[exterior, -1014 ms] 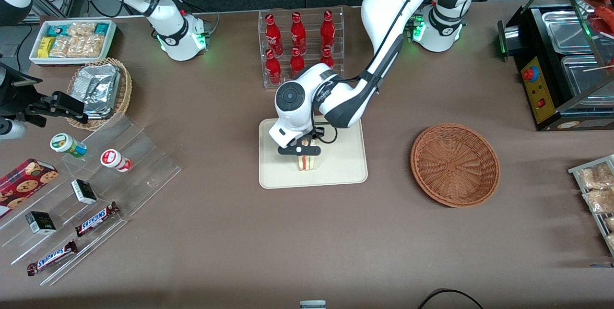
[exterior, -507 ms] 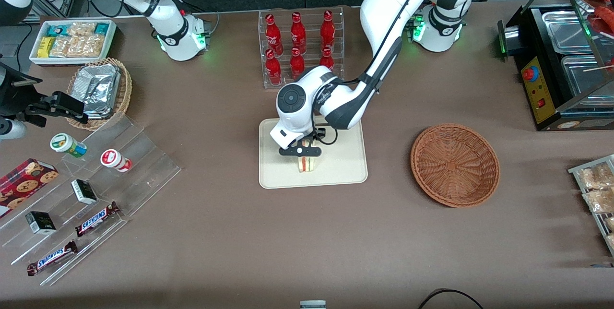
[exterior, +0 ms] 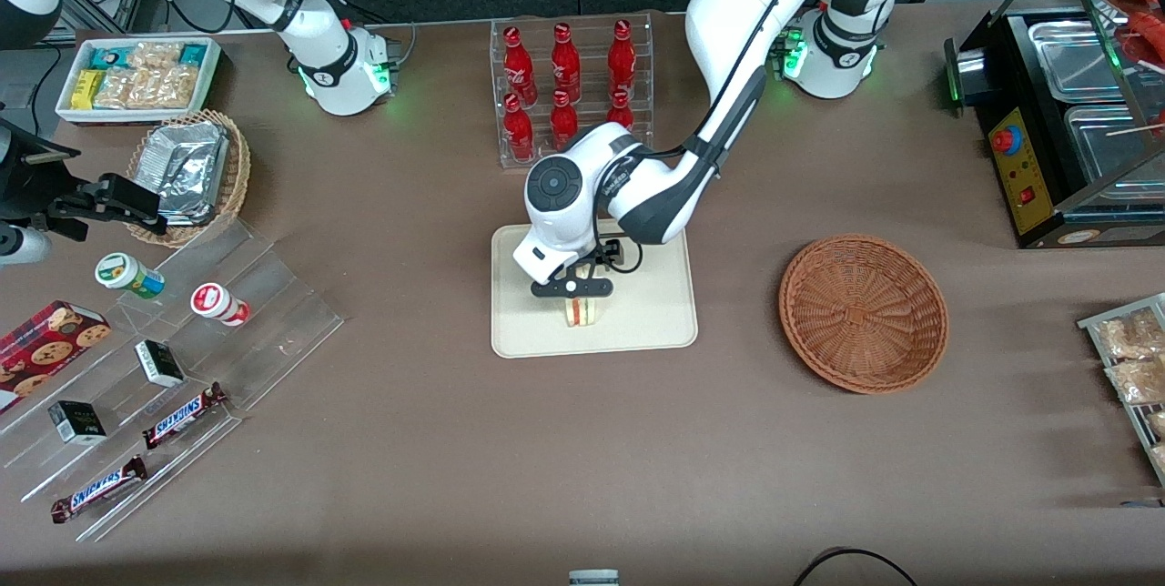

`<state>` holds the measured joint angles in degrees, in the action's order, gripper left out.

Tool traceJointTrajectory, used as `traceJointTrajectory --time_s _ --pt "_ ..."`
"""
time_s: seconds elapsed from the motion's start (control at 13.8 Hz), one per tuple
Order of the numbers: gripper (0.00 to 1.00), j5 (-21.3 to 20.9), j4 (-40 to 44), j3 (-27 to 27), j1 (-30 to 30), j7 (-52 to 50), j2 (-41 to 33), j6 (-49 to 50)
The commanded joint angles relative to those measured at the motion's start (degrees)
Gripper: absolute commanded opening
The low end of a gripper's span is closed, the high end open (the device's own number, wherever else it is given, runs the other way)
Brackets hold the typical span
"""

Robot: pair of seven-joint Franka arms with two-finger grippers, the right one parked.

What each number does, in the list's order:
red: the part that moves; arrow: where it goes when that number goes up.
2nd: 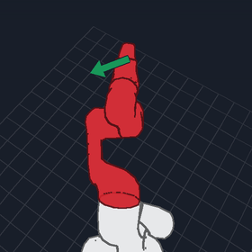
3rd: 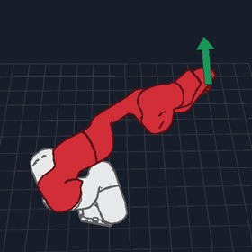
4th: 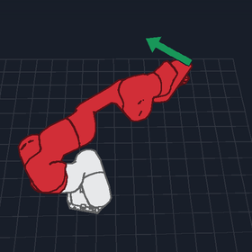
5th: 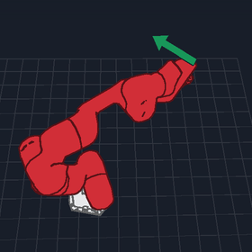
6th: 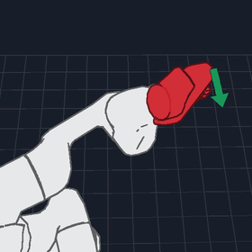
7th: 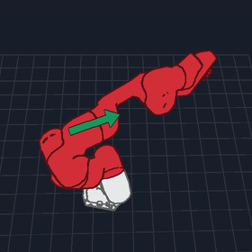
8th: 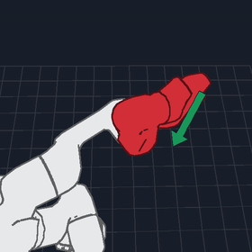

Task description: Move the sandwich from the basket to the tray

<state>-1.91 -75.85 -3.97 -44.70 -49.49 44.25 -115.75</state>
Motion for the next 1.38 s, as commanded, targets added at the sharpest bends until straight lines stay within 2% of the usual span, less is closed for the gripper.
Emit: traceJointTrajectory --time_s 0.0,0.29,0.65,0.8,1.09,1.3 --pt "1.0 -0.72 -0.53 1.24 1.71 -1.49 -4.77 4.21" --pt "1.0 -0.46 -0.7 1.24 9.35 0.35 -7.94 5.62" --pt "1.0 0.07 -1.23 1.07 19.81 13.96 -12.33 12.99" --pt "1.0 0.07 -2.28 1.16 22.19 17.66 -13.83 14.5" --pt "1.0 0.07 -11.66 0.98 28.87 27.94 -22.86 14.15" --pt "1.0 0.24 -17.03 -0.33 32.65 28.4 -29.9 14.85"
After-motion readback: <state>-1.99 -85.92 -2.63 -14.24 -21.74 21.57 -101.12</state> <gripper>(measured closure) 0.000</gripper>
